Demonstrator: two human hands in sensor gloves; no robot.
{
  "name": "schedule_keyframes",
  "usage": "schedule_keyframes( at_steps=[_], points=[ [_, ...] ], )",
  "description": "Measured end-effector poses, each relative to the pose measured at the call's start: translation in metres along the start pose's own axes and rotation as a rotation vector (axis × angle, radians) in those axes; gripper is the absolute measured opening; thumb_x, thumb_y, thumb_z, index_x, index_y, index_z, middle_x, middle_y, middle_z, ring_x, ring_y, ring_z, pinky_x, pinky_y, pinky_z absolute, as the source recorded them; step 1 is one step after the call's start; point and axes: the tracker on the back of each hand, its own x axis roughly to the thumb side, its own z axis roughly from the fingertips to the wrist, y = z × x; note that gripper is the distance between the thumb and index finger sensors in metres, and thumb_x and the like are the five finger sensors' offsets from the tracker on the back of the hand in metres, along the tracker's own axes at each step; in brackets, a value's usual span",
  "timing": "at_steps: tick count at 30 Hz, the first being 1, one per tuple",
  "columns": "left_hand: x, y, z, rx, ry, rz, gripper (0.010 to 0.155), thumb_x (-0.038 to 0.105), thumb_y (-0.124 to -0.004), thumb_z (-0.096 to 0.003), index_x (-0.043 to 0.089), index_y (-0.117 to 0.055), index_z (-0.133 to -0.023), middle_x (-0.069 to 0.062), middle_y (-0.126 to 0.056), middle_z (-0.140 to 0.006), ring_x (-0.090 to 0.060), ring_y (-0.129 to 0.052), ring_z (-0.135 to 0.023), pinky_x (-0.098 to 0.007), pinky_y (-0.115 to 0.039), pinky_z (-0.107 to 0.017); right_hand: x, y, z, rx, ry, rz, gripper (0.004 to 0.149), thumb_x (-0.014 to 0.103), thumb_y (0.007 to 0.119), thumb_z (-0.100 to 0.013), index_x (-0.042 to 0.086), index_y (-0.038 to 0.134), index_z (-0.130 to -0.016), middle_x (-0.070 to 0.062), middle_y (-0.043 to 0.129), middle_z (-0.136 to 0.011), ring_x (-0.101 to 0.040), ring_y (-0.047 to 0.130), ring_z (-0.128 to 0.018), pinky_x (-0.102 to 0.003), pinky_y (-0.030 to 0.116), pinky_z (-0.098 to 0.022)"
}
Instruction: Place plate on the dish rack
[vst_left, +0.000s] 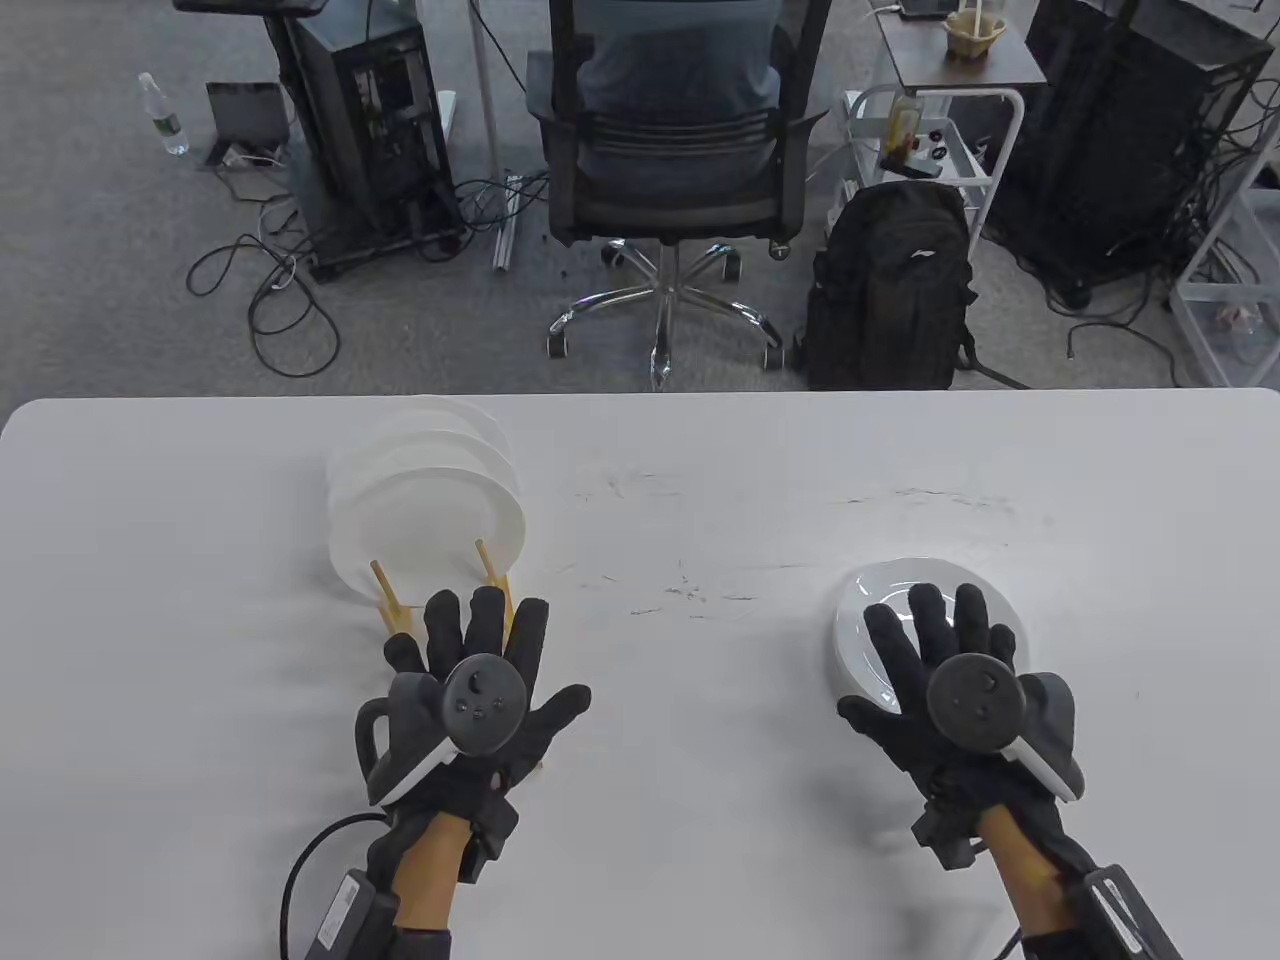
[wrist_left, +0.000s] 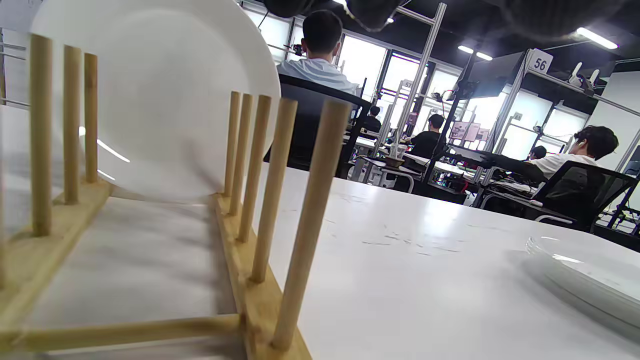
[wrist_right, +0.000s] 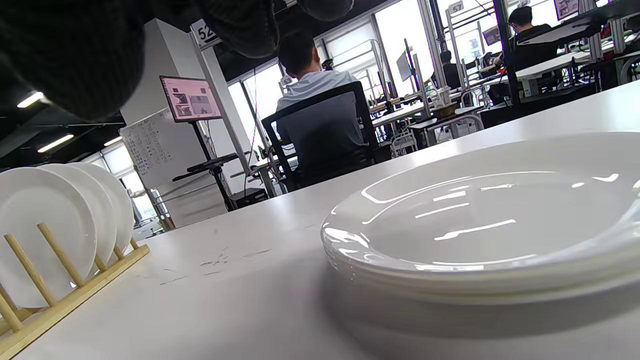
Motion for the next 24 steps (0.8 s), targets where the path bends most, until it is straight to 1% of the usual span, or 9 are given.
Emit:
schedule_keyframes(
  at_steps=[1,2,3,18,24],
  points=[
    [0.0004,0.0001,0.0001,-0.004,0.005,-0.008,0.088,0.072,-0.059,-0.0479,0.030,-0.030,-0.119,-0.016,-0.019,-0.125,-0.056,-0.007,-0.110,-0.079,-0.013,-0.067,-0.0001,0.0003,0.0000,0.005,0.005,0.000,0.084,0.057,0.073,-0.046,0.022,0.036,-0.112,-0.015,0.010,-0.120,-0.046,-0.007,-0.101,-0.072,0.007,-0.069],
    [0.0005,0.0000,-0.0001,-0.010,0.007,-0.012,0.088,0.072,-0.059,-0.0477,0.030,-0.029,-0.119,-0.012,-0.019,-0.125,-0.056,-0.006,-0.110,-0.079,-0.013,-0.067,-0.0004,0.0007,0.0000,0.014,0.009,-0.006,0.084,0.057,0.073,-0.046,0.022,0.035,-0.112,-0.014,0.010,-0.120,-0.046,-0.007,-0.101,-0.072,0.007,-0.069],
    [0.0007,-0.0002,-0.0001,-0.011,0.007,-0.008,0.088,0.072,-0.059,-0.0478,0.030,-0.029,-0.119,-0.016,-0.019,-0.124,-0.056,-0.006,-0.110,-0.079,-0.013,-0.067,-0.0003,0.0008,0.0000,0.019,0.011,-0.015,0.084,0.057,0.072,-0.046,0.022,0.035,-0.112,-0.014,0.009,-0.120,-0.046,-0.009,-0.101,-0.072,0.006,-0.069],
    [0.0025,-0.0031,-0.0013,-0.059,0.008,0.010,0.089,0.072,-0.058,-0.0478,0.029,-0.028,-0.119,-0.016,-0.017,-0.124,-0.057,-0.004,-0.109,-0.079,-0.012,-0.067,0.0011,0.0029,-0.0015,0.058,0.022,-0.008,0.081,0.054,0.071,-0.048,0.021,0.034,-0.112,-0.016,0.009,-0.118,-0.047,-0.007,-0.100,-0.072,0.008,-0.069],
    [0.0035,-0.0033,-0.0016,-0.067,0.007,0.010,0.089,0.072,-0.058,-0.0480,0.028,-0.028,-0.119,-0.016,-0.016,-0.124,-0.056,-0.003,-0.108,-0.079,-0.011,-0.067,0.0008,0.0049,-0.0021,0.088,0.034,-0.035,0.080,0.052,0.070,-0.048,0.021,0.033,-0.112,-0.016,0.009,-0.118,-0.047,-0.007,-0.100,-0.071,0.008,-0.069]
  ],
)
